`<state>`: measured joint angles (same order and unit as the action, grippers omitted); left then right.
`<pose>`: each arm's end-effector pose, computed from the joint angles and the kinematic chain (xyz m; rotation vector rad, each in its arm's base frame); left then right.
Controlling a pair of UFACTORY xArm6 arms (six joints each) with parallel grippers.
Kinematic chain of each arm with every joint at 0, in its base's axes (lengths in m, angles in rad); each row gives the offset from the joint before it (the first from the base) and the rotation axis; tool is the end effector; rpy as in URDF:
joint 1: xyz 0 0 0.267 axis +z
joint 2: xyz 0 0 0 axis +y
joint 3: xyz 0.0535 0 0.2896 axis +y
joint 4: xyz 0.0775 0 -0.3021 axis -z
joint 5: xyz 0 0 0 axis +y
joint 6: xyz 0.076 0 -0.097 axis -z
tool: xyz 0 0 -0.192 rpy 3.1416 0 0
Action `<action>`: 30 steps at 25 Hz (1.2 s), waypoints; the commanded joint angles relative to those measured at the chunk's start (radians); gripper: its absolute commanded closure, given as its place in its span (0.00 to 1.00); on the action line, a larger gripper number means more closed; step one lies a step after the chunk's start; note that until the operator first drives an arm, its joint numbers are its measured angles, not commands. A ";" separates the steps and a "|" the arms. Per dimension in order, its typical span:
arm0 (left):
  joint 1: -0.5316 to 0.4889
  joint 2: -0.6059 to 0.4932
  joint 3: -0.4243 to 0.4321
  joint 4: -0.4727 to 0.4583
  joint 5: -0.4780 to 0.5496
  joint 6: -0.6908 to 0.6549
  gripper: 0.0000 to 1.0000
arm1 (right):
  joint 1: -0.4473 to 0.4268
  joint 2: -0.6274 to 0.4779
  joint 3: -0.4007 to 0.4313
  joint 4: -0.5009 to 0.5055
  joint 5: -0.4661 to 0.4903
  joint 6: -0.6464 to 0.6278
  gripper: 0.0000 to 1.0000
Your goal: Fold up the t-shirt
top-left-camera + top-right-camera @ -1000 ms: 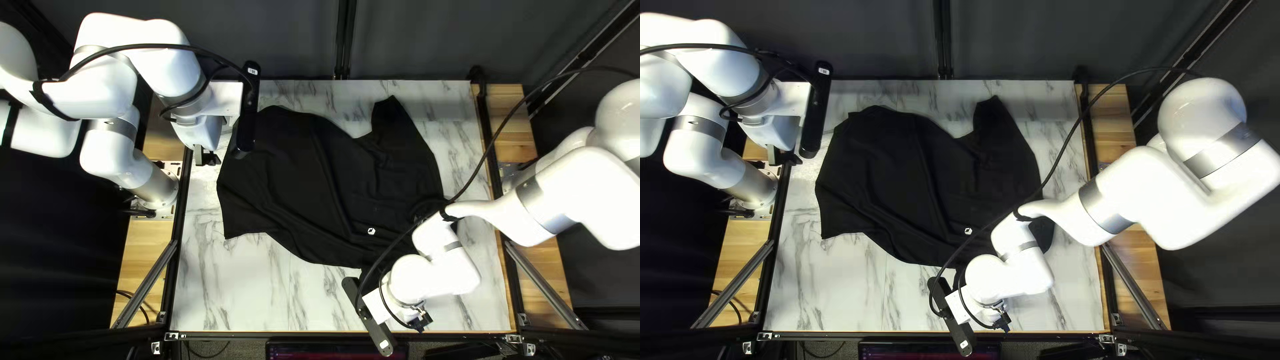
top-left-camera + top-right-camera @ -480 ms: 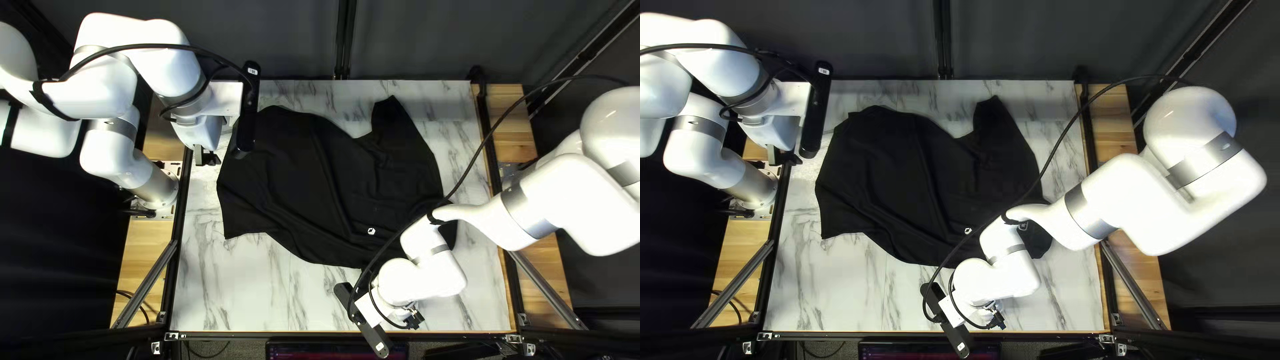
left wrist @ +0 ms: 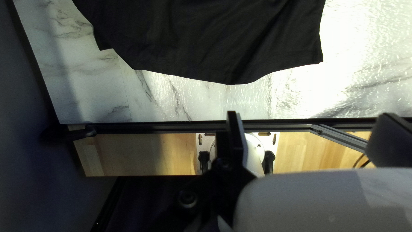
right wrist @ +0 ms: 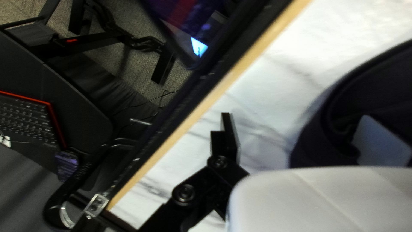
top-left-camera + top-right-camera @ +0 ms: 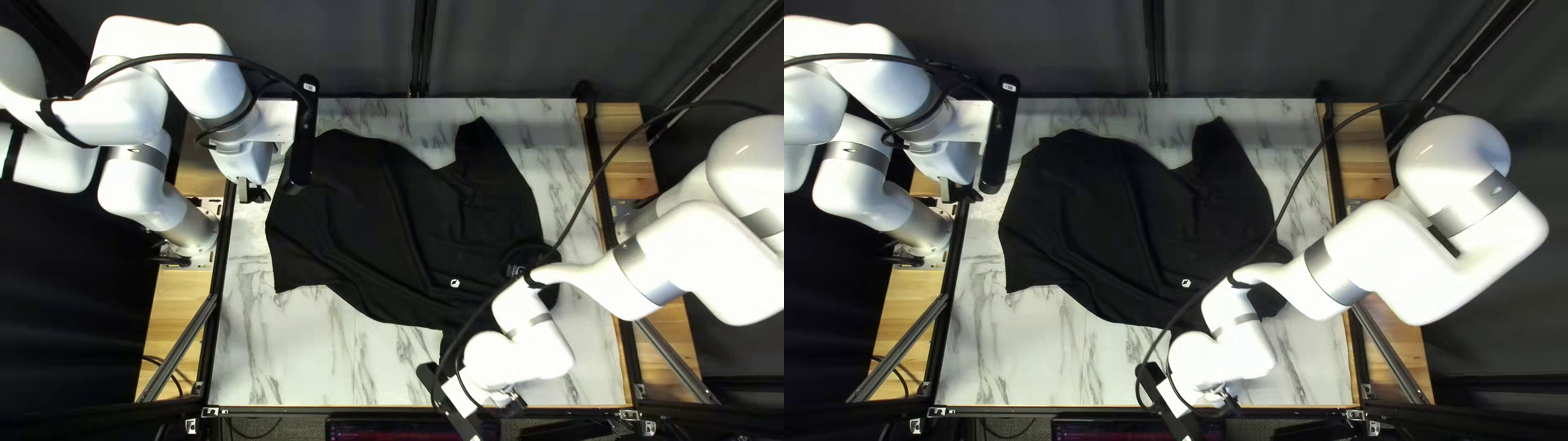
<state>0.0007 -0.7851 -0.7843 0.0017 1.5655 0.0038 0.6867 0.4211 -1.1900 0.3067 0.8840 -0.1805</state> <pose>0.2125 0.0006 0.2980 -3.1399 0.0049 -0.0061 0.3385 0.3460 0.0561 -2.7840 -0.9508 0.2466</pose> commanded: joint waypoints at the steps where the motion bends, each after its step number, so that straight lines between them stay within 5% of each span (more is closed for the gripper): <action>1: 0.000 0.000 0.000 0.000 0.000 0.000 0.00 | 0.030 -0.021 -0.015 -0.022 0.034 0.072 0.00; 6: 0.000 0.000 0.000 0.000 0.000 0.000 0.00 | 0.051 -0.029 -0.041 -0.051 0.067 0.143 0.00; 16: 0.000 0.000 0.000 0.000 0.000 0.000 0.00 | 0.017 -0.117 0.092 -0.149 -0.003 0.213 0.00; 30: 0.000 0.000 0.000 0.000 0.000 0.000 0.00 | 0.071 -0.093 0.122 -0.165 -0.067 0.312 0.02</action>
<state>0.0007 -0.7851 -0.7843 0.0017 1.5655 0.0038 0.7532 0.3262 -1.0792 0.1343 0.8333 0.1305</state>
